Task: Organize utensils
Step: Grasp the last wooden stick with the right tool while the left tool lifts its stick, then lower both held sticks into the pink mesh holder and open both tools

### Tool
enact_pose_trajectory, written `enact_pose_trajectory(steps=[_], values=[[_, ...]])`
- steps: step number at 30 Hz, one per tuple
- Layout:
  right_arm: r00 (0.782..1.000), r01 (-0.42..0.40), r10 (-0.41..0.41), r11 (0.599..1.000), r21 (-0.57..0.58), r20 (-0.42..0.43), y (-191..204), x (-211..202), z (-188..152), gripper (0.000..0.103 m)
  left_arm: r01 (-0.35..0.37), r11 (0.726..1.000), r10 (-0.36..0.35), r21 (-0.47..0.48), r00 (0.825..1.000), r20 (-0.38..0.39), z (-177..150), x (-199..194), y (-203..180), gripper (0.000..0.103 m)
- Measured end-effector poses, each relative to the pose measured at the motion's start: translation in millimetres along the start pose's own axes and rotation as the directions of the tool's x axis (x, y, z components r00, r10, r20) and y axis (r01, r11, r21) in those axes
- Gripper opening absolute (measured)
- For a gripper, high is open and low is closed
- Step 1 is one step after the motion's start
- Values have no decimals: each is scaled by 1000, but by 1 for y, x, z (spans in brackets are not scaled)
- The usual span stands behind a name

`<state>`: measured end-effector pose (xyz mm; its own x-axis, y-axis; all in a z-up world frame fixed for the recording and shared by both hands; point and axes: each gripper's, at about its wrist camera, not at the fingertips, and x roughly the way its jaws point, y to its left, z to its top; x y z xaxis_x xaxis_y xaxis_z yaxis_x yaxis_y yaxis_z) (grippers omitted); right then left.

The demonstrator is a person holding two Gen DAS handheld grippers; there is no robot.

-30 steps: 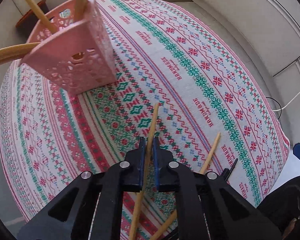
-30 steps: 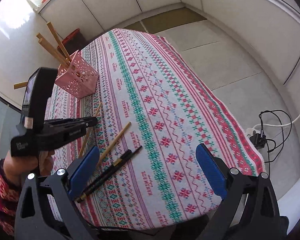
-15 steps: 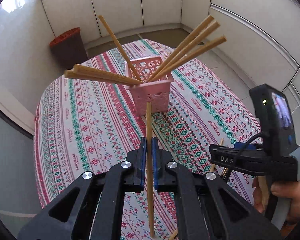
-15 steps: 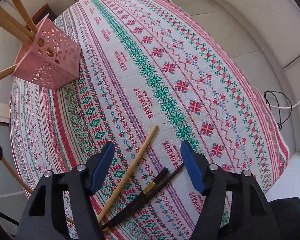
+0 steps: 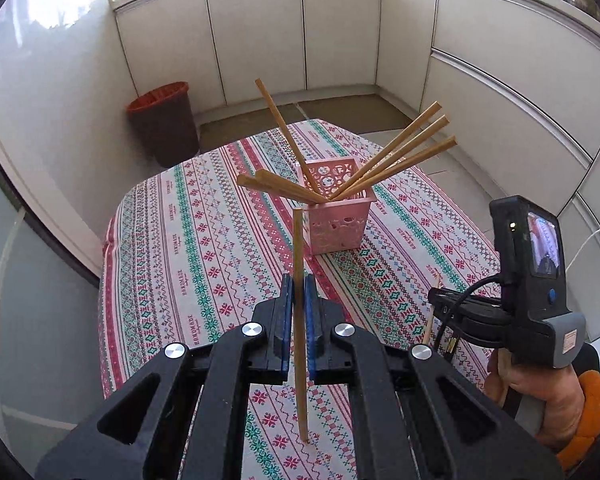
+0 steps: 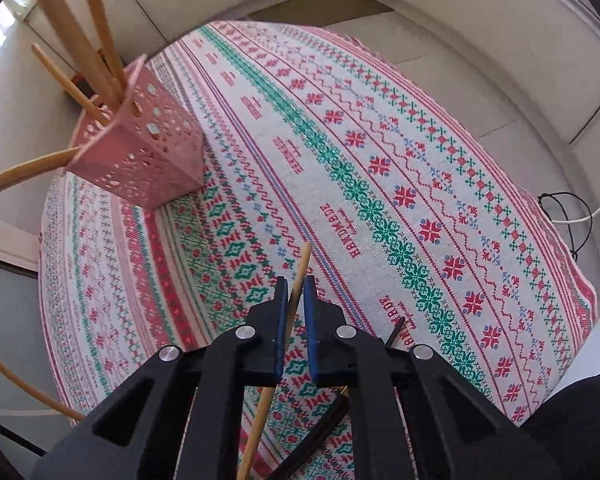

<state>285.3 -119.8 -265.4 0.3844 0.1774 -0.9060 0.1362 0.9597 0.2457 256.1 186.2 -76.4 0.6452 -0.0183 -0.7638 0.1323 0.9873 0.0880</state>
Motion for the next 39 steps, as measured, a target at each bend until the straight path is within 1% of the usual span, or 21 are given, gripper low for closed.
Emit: enact_pose_trajectory(steps=[3,6,9,11,16,21,23,25,26,28,30,31,32,34,36,38,39], values=[[996,-53,56,997,-51,68,6,-37,-3,8,-3,1000,3,2,1000,12,1,-9,1,5],[986,-95,110,988,-118,125,7,-72,-3,7,-6,1000,6,-3,1000,21,3,-16,0,5],[974,-142,167,976,-164,152,8,-103,-4,7,-14,1000,14,-1,1000,27,6,-20,-4,5],[967,-165,196,968,-187,163,7,-121,1,7,-20,1000,20,-1,999,33,7,-23,-7,5],[945,-209,254,953,-221,204,0,-161,6,6,-21,1000,21,3,999,51,11,-29,-16,5],[920,-257,305,944,-207,246,-16,-198,19,6,23,999,-21,-26,996,90,30,-43,-18,5],[912,-277,323,940,-200,254,-22,-208,25,6,58,997,-52,-45,991,121,41,-55,-16,5],[911,-284,326,940,-188,255,-28,-211,31,6,86,994,-77,-61,986,147,49,-63,-16,5],[914,-272,312,945,-179,258,-32,-209,34,6,99,993,-87,-69,983,158,52,-66,-15,5],[930,-248,282,955,-163,237,-37,-198,39,6,117,990,-102,-82,980,171,58,-69,-15,5],[956,-235,254,963,-133,149,-39,-166,46,6,132,987,-113,-91,977,183,63,-72,-17,5],[963,-237,247,966,-105,105,-41,-147,48,10,132,987,-112,-95,975,193,64,-74,-16,5],[970,-229,235,969,-93,56,-40,-124,49,10,132,986,-109,-100,972,207,66,-78,-16,5],[982,-191,190,978,-80,-17,-36,-84,49,10,138,985,-110,-109,967,232,70,-87,-13,5],[982,-164,159,986,-37,-98,-36,-39,48,11,138,984,-107,-114,963,249,71,-94,-11,5],[980,-138,136,990,-2,-148,-35,-7,47,18,139,983,-105,-117,960,258,71,-98,-9,5],[981,-117,117,993,6,-157,-33,5,48,29,141,983,-106,-119,960,261,71,-99,-7,5]])
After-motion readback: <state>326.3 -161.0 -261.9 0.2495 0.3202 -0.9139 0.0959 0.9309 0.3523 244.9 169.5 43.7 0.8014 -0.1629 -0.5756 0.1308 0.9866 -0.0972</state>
